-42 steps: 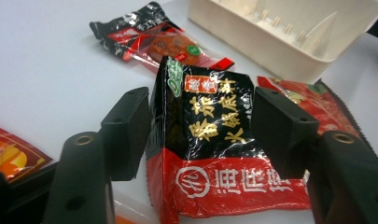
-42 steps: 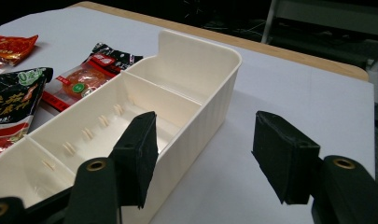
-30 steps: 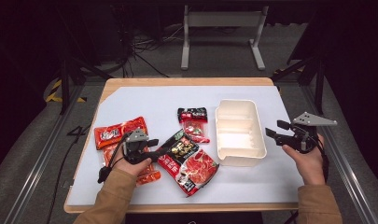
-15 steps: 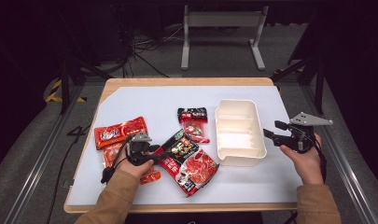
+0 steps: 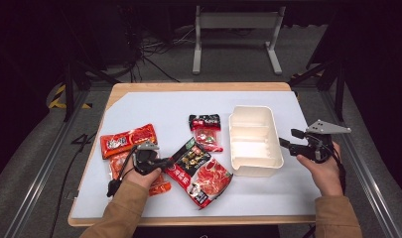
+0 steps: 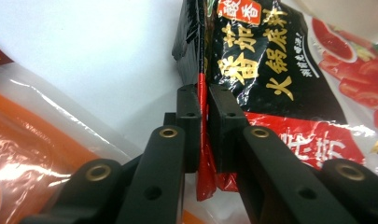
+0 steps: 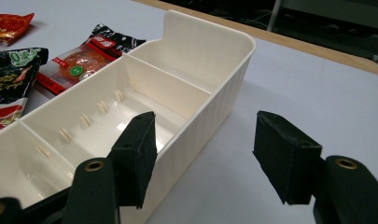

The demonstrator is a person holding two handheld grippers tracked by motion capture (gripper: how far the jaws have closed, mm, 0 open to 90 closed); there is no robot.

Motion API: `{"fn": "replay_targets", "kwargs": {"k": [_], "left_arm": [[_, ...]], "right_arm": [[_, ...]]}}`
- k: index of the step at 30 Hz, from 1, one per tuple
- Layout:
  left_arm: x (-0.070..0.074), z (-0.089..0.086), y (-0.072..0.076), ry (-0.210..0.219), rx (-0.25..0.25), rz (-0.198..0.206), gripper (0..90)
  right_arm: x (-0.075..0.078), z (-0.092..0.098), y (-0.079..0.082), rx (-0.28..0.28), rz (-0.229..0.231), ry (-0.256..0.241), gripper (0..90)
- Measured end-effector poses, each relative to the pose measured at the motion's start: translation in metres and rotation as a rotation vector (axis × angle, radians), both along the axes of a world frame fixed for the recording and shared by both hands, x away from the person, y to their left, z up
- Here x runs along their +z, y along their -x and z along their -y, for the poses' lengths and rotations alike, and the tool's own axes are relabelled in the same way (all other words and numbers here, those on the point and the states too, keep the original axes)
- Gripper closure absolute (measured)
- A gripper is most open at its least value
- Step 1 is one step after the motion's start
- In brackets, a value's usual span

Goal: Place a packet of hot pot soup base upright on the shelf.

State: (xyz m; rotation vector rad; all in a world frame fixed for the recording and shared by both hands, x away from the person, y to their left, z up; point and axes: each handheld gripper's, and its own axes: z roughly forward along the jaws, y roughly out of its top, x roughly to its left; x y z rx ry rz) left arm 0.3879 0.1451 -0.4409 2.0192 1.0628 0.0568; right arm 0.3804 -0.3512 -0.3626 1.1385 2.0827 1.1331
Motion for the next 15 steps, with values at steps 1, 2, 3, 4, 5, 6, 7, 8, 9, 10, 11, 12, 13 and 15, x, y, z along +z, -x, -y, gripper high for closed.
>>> {"fn": "replay_targets", "kwargs": {"k": [1,2,3,4,5,6,7,8,9,10,11,12,13,15], "left_arm": [[0.002,-0.001,0.001,0.002,0.001,0.011,85.3],[0.005,-0.001,0.002,0.007,0.004,0.022,85.7],[0.008,0.000,0.003,0.015,0.006,0.028,85.9],[0.012,-0.001,0.004,0.013,0.001,0.053,85.9],[0.015,-0.001,0.006,0.023,-0.001,0.065,85.8],[0.018,0.000,0.007,0.034,0.000,0.064,85.8],[0.023,0.001,0.009,0.036,-0.004,0.077,85.8],[0.028,0.001,0.010,0.032,-0.013,0.103,85.9],[0.033,0.003,0.012,0.036,-0.012,0.116,85.9],[0.037,0.004,0.014,0.038,-0.018,0.132,85.9],[0.042,0.005,0.016,0.037,-0.024,0.146,86.0],[0.045,0.005,0.017,0.032,-0.028,0.160,86.1],[0.050,0.007,0.019,0.035,-0.028,0.172,86.1],[0.057,0.008,0.020,0.043,-0.036,0.188,86.1]], "right_arm": [[0.000,0.000,0.000,0.001,0.005,0.003,39.7],[0.000,0.001,0.000,-0.003,0.008,0.004,41.9],[0.000,0.002,0.000,0.000,-0.008,0.000,47.5],[0.000,0.003,0.000,0.004,-0.026,-0.005,49.9],[-0.001,0.005,0.000,0.011,-0.043,-0.013,52.4],[-0.001,0.006,0.000,0.010,-0.050,-0.010,53.2],[-0.001,0.006,0.000,0.008,-0.052,-0.008,53.4],[-0.002,0.007,0.000,0.005,-0.054,-0.007,53.4],[-0.002,0.008,0.000,0.001,-0.053,-0.009,53.4],[-0.002,0.009,0.000,0.000,-0.053,-0.012,53.3],[-0.002,0.009,0.001,-0.003,-0.053,-0.013,53.1],[-0.002,0.010,0.001,-0.005,-0.050,-0.014,52.8],[-0.002,0.011,0.001,-0.004,-0.048,-0.014,52.6],[-0.002,0.014,0.002,-0.012,-0.046,-0.018,52.5]]}}
